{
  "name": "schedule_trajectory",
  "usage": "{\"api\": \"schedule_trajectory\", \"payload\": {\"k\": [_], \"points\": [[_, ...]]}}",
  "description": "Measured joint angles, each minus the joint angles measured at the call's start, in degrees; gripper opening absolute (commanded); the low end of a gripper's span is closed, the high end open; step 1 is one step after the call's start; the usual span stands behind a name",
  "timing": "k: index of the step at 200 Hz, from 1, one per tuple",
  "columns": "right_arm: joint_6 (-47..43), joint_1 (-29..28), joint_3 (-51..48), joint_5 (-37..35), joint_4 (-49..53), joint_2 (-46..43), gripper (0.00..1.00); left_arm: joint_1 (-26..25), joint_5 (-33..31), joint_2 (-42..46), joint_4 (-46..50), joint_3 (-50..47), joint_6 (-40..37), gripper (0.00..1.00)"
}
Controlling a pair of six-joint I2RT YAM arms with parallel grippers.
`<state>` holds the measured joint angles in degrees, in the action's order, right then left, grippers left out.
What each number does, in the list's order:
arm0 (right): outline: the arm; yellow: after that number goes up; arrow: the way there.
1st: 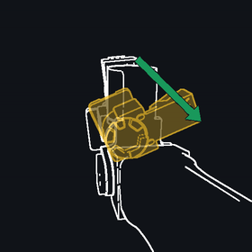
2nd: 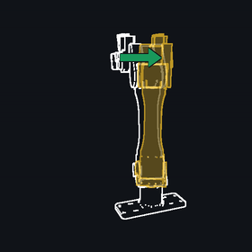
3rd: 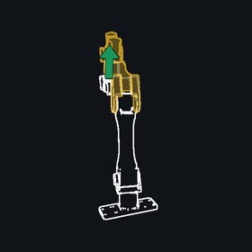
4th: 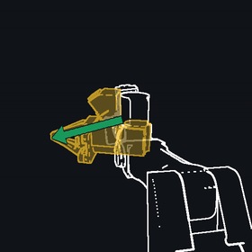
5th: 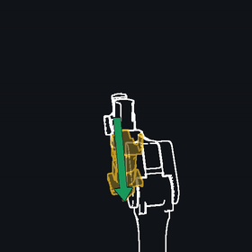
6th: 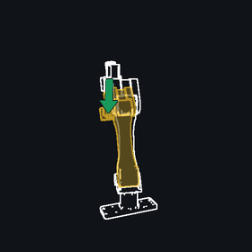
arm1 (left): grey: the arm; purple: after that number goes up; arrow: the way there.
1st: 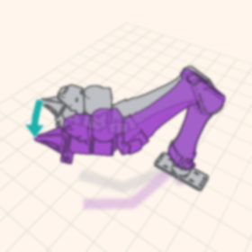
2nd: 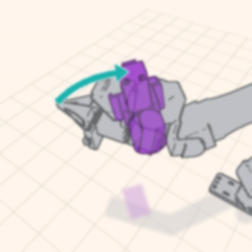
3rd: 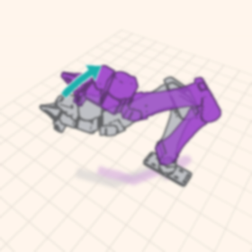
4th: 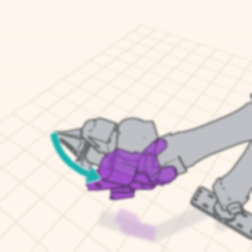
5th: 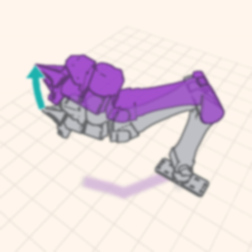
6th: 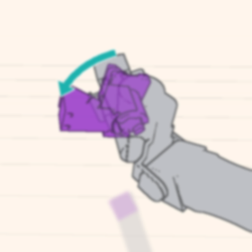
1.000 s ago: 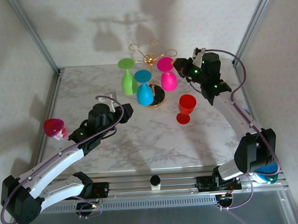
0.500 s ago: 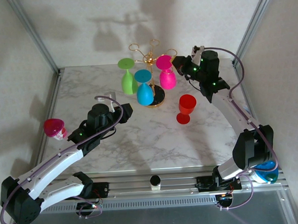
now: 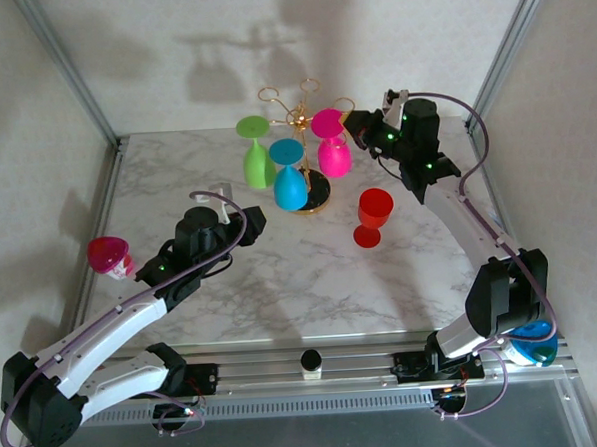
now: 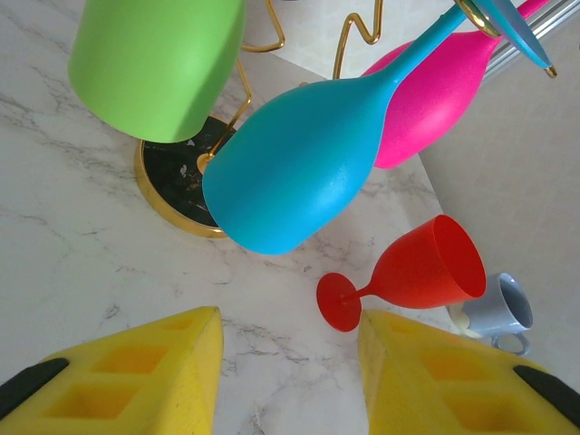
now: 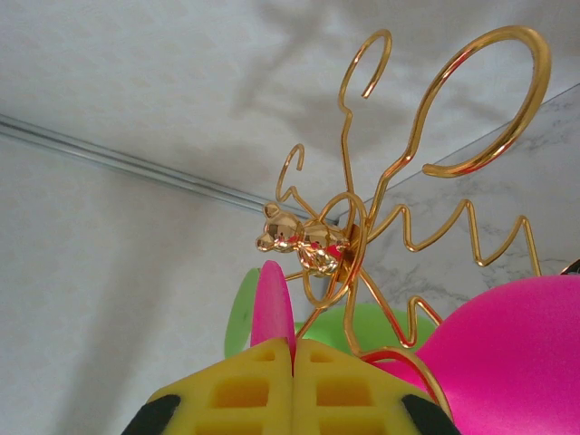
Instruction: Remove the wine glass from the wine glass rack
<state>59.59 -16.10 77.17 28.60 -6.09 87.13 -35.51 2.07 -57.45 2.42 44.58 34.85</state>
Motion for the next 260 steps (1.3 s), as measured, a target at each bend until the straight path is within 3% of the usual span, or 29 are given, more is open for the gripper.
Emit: {"api": "schedule_trajectory", "payload": {"k": [260], "points": [[-2.40,-1.97,4.66,-0.09,5.20,2.86,0.00,0.52,-0.42,2.16,0.00,-1.75,0.02,0.44]]}}
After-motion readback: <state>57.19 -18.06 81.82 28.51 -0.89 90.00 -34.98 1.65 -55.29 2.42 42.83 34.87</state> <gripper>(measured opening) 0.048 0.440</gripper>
